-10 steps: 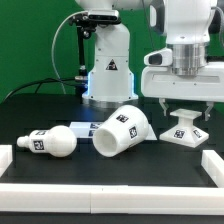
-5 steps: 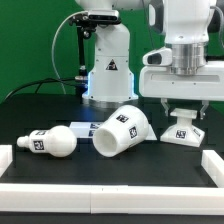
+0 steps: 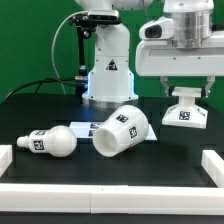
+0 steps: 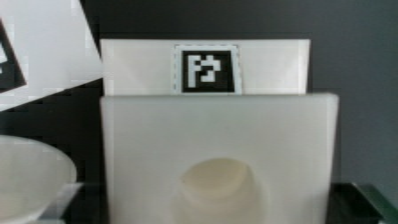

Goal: Assemble lamp

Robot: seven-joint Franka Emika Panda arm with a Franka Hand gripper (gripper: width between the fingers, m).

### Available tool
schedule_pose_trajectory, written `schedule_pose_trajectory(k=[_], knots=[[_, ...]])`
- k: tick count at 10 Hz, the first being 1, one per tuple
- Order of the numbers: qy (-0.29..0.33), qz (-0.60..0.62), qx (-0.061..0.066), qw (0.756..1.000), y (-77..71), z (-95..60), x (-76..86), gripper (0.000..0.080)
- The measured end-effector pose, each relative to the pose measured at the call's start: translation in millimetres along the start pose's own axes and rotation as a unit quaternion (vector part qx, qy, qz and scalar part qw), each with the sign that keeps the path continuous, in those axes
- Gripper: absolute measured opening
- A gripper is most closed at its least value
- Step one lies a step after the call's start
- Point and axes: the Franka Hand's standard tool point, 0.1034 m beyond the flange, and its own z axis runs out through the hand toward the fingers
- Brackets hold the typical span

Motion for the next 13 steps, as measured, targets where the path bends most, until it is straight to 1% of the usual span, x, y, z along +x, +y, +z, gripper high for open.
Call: schedule_pose_trajectory(k=[1, 2, 3, 4, 5, 6, 7, 9, 11, 12, 13], knots=[[0.000, 0.000, 0.000, 1.000, 0.4, 0.4, 0.2, 0.0530], [-0.006, -0.028, -0.002, 1.000, 4.7, -2.9, 6.7, 0.0530], [-0.011, -0.043, 0.001, 0.999, 12.3, -16.4, 33.4, 0.0530], [-0.011, -0.048, 0.007, 0.999, 12.2, -32.4, 65.4, 0.0530], [-0.012, -0.063, 0.011, 0.998, 10.4, -39.7, 90.0, 0.0530], [-0.011, -0.090, 0.016, 0.996, 6.3, -44.5, 119.0, 0.0530], [-0.001, -0.116, 0.019, 0.993, -0.5, -45.4, 137.5, 0.0530], [-0.004, -0.109, 0.018, 0.994, 0.7, -42.4, 130.9, 0.0530], [-0.005, -0.108, 0.018, 0.994, 1.1, -41.3, 131.0, 0.0530], [-0.007, -0.112, 0.015, 0.994, 2.6, -40.0, 132.4, 0.0530], [-0.016, -0.137, -0.005, 0.990, 6.6, -39.0, 146.8, 0.0530]])
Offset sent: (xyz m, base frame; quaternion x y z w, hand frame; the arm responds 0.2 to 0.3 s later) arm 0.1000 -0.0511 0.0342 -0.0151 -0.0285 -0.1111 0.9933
